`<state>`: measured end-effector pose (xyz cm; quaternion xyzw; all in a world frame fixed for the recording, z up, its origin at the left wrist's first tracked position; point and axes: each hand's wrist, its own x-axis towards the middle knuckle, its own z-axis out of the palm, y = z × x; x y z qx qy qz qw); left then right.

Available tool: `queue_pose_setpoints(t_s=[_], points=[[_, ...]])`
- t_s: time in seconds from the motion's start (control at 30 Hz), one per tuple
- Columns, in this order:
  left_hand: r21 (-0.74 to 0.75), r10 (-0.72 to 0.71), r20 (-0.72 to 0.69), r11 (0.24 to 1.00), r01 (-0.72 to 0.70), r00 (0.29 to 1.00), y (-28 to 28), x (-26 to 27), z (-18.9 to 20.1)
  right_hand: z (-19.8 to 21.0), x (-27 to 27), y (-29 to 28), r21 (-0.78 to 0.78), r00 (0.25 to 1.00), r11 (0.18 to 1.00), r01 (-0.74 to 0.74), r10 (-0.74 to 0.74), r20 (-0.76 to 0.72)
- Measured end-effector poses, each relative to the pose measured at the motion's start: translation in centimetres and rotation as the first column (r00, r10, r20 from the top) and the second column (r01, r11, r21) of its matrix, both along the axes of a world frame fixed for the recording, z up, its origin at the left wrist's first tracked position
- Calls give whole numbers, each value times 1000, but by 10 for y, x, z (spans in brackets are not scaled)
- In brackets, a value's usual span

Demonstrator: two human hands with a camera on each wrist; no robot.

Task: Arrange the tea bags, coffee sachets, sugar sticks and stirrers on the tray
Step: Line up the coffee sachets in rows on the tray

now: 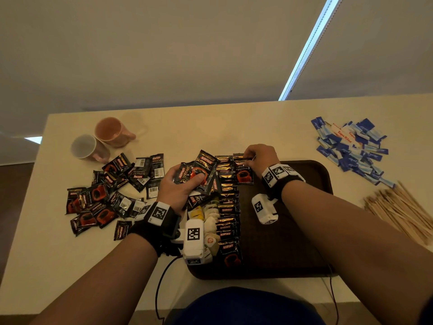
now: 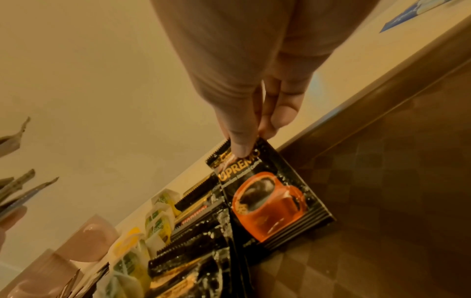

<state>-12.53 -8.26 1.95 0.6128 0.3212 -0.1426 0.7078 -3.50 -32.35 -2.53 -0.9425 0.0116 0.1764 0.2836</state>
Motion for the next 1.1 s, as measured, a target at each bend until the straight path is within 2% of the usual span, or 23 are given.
queue_pose_setpoints(t_s=[0.57, 0.77, 0.9, 1.03, 1.1], points=[[4, 8, 2, 1000, -8, 1000, 2, -1, -6, -10, 0, 0, -36, 999, 999, 40, -40, 19], [1, -4, 23, 1000, 4, 1000, -1, -2, -4, 3, -5, -7, -28, 993, 997, 68, -65, 101], [6, -16, 38, 1000, 16, 999, -6, -2, -1, 32, -15, 9, 139, 987, 990, 14, -35, 155], [17, -39, 76, 999, 38, 996, -12, -3, 3, 64, -26, 32, 379, 1000, 925, -6, -2, 20], [15, -50, 90, 999, 49, 995, -14, -5, 6, 71, -30, 40, 448, 999, 894, 14, 8, -47]])
